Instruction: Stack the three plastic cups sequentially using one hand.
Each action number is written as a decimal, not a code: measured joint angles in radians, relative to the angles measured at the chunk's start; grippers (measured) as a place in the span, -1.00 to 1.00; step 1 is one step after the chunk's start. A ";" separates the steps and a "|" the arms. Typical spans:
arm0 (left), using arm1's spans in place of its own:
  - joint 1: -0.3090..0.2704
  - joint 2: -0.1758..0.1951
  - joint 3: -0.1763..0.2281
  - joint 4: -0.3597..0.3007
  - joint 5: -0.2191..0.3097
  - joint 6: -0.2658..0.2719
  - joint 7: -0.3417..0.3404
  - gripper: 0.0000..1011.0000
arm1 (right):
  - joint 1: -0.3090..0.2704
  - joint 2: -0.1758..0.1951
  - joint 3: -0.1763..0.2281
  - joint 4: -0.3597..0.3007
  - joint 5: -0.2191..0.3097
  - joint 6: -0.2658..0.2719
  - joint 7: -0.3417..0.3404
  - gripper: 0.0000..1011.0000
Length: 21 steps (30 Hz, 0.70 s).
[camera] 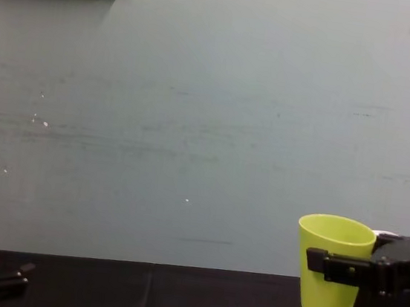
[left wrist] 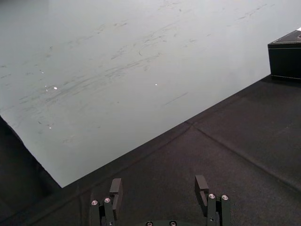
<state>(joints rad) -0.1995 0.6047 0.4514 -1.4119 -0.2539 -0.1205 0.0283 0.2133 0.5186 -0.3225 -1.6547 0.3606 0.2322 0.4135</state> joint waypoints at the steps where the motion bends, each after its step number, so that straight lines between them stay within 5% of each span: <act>1: 0.000 0.000 0.000 0.000 0.000 0.000 0.000 1.00 | -0.001 0.003 -0.002 -0.012 0.001 0.002 0.000 0.45; 21: 0.000 0.000 0.000 0.000 0.000 0.000 0.000 1.00 | -0.007 0.019 -0.059 -0.108 0.004 0.012 0.011 0.45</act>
<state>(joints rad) -0.1995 0.6046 0.4514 -1.4120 -0.2539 -0.1205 0.0282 0.2058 0.5374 -0.3815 -1.7623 0.3642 0.2443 0.4246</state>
